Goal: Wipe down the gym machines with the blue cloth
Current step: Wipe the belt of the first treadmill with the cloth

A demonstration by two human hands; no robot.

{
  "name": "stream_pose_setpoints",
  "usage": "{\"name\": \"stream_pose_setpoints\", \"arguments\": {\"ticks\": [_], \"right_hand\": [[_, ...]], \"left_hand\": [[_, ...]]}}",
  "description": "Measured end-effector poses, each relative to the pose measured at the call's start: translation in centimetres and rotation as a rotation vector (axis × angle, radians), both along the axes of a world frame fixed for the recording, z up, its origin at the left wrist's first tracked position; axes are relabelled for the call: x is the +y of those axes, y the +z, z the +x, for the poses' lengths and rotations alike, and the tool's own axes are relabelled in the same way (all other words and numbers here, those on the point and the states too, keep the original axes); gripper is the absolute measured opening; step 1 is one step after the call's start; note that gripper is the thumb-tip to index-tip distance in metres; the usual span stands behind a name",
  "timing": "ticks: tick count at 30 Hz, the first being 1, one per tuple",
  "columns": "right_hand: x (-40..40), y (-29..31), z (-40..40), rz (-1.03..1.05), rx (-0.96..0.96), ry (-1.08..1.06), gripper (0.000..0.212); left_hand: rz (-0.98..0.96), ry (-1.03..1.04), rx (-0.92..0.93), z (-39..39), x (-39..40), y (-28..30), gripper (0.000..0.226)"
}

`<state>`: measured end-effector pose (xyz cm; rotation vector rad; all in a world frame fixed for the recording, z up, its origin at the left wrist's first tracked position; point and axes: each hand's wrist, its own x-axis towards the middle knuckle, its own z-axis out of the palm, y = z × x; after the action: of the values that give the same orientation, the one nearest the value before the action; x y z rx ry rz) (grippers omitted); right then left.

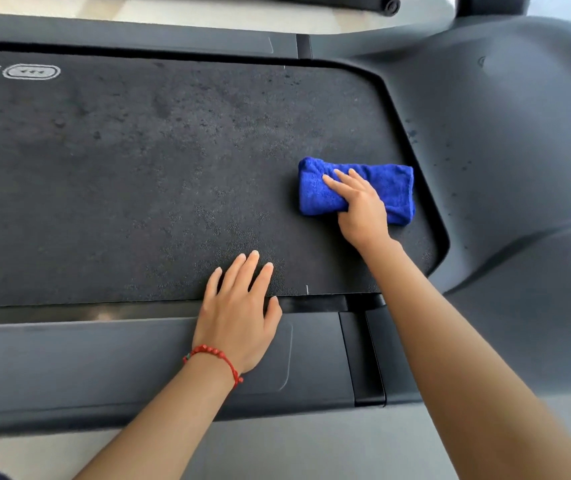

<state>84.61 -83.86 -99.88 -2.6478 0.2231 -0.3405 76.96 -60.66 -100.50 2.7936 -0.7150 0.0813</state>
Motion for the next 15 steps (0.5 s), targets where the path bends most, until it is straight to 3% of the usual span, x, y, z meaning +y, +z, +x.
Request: {"name": "stream_pose_setpoints", "arguments": {"ticks": [15], "right_hand": [[5.5,0.9,-8.8,-0.004,0.060,0.036,0.074]], "left_hand": [[-0.068,-0.018,0.001,0.2,0.1,-0.6,0.049]]}}
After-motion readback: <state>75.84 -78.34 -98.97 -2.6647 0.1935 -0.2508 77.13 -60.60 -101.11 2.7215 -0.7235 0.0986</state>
